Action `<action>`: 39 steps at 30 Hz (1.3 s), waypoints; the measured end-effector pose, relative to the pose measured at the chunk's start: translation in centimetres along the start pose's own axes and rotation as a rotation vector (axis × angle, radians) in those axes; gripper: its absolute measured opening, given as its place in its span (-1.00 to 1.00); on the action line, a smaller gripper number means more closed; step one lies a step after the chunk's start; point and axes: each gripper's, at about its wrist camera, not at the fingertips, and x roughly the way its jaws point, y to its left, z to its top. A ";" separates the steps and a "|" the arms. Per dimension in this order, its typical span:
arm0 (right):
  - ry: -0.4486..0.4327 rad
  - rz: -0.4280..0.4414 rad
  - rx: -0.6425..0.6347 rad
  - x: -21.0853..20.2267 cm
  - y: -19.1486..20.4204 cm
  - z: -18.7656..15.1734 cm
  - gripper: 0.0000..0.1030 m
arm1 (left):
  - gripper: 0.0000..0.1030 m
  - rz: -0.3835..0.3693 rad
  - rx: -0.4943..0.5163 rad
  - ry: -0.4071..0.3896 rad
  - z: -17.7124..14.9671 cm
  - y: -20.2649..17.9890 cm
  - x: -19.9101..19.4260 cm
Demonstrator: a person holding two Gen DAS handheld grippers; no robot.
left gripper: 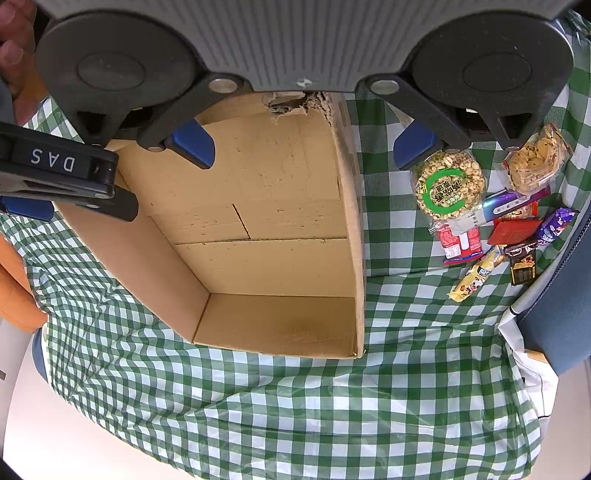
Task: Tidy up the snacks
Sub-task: 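Move both tools from the box toward the snack pile, then grasp the clear cookie bag with left tool while right tool grasps white puffed-snack bag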
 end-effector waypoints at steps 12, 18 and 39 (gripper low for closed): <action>-0.053 0.003 0.010 -0.4 0.3 0.0 0.98 | 0.80 -0.041 0.031 -0.085 0.3 -0.1 -1.3; -0.115 0.079 0.023 -1.2 1.3 -0.1 0.23 | -0.55 -0.178 0.054 -0.018 2.9 2.7 -2.8; 0.158 0.594 -0.134 0.0 20.7 -0.5 0.08 | -0.10 -0.025 -0.126 0.357 6.9 26.2 5.1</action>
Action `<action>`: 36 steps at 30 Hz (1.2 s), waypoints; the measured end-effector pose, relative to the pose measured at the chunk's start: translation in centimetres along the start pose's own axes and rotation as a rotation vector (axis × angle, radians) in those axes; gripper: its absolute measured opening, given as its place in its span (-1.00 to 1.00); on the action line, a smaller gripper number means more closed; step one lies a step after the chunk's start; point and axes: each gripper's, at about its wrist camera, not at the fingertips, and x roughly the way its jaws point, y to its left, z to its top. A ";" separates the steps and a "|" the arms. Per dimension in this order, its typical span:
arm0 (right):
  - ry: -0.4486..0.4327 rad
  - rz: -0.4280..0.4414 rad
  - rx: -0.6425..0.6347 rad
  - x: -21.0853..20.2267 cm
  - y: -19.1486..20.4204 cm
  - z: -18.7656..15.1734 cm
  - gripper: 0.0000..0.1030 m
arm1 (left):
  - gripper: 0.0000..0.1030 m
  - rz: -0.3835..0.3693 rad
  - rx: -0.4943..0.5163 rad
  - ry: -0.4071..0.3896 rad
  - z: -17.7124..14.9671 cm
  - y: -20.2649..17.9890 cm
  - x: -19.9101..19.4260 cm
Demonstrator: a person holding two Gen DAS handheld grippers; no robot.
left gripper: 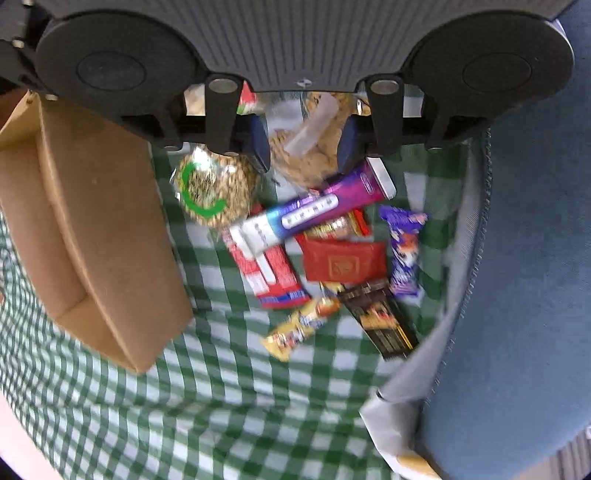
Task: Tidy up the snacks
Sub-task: 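Grasp the clear cookie bag with left tool while right tool grasps white puffed-snack bag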
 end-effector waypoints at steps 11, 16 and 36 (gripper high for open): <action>0.206 -0.102 0.442 8.2 -3.8 -1.5 0.76 | 0.16 0.020 -0.007 0.058 -0.2 0.6 1.6; 0.223 -0.161 0.461 11.0 -3.5 -0.8 0.78 | 0.21 0.014 -0.014 0.077 -0.1 0.6 2.0; 0.294 -0.192 0.236 8.4 -2.6 -1.5 -0.19 | 0.41 0.128 0.087 0.162 -0.3 -1.3 5.6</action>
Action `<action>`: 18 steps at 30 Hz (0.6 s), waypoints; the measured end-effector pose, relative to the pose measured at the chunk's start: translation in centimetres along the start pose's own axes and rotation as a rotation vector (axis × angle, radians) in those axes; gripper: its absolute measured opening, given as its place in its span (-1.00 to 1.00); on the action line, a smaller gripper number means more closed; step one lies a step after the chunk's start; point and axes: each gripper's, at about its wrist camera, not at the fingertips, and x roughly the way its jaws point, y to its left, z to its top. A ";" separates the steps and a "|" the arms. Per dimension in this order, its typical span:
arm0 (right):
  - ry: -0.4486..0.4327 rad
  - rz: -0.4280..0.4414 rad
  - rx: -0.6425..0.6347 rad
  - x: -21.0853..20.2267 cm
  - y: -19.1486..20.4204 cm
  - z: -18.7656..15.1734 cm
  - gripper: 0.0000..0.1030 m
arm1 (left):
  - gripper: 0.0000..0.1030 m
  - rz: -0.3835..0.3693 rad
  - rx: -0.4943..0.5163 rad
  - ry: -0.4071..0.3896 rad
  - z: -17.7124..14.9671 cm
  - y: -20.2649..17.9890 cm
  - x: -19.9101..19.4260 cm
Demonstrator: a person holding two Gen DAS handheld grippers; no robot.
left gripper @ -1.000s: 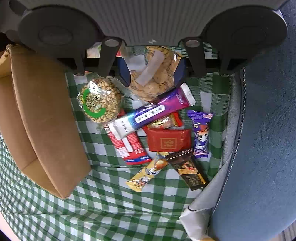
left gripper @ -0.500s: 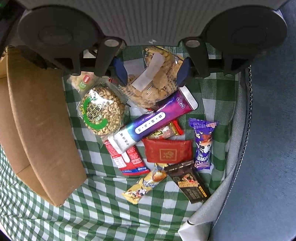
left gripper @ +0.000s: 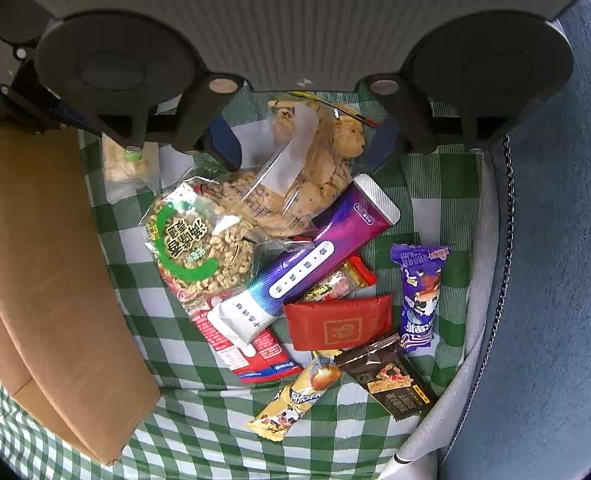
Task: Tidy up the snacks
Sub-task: 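Grasp the clear cookie bag with left tool while right tool grasps white puffed-snack bag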
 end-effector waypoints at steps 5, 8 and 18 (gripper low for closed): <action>-0.005 0.000 -0.048 -0.5 0.2 -0.4 -0.15 | -0.23 -0.047 -0.002 -0.022 -0.5 -0.1 -0.7; -0.013 -0.008 -0.080 -0.9 0.3 -0.7 -0.15 | -0.28 -0.114 -0.031 -0.026 -0.8 0.2 -1.2; 0.018 -0.019 -0.164 -0.7 0.3 -1.6 0.04 | -0.11 -0.144 -0.034 0.018 -0.9 -0.4 -0.5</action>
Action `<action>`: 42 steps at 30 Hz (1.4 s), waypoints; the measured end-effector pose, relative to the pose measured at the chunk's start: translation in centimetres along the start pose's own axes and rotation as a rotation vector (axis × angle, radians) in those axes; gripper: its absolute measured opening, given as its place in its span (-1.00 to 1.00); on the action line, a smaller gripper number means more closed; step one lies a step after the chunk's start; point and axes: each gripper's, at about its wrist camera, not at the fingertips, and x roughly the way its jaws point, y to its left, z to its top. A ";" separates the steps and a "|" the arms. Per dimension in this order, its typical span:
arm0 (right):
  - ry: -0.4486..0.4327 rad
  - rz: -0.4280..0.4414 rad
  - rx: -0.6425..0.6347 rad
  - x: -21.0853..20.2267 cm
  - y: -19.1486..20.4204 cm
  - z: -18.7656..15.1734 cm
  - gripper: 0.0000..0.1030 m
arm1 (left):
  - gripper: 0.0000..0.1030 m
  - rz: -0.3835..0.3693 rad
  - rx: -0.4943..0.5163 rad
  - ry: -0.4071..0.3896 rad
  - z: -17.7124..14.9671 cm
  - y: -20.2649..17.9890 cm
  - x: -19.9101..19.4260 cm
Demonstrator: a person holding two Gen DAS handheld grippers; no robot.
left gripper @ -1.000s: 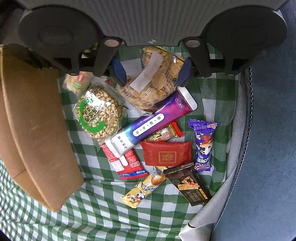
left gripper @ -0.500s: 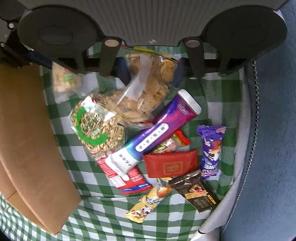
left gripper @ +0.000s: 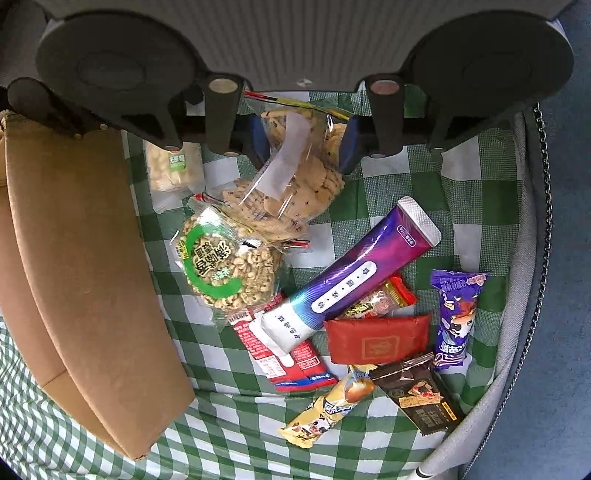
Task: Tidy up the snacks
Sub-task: 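Grasp the clear cookie bag with left tool while right tool grasps white puffed-snack bag, then carry both bags to the box and open both tools to drop them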
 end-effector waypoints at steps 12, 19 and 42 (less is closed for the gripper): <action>0.012 0.022 0.011 -0.2 -0.1 0.2 0.00 | 0.39 0.039 -0.008 -0.008 0.6 0.5 0.3; -0.014 0.065 0.001 -0.8 -0.1 0.5 -0.25 | 0.44 0.091 0.074 0.014 0.5 -0.9 1.4; 0.032 0.039 -0.023 -0.6 0.1 -0.1 -0.25 | 0.06 0.080 0.032 0.008 0.5 -0.2 1.0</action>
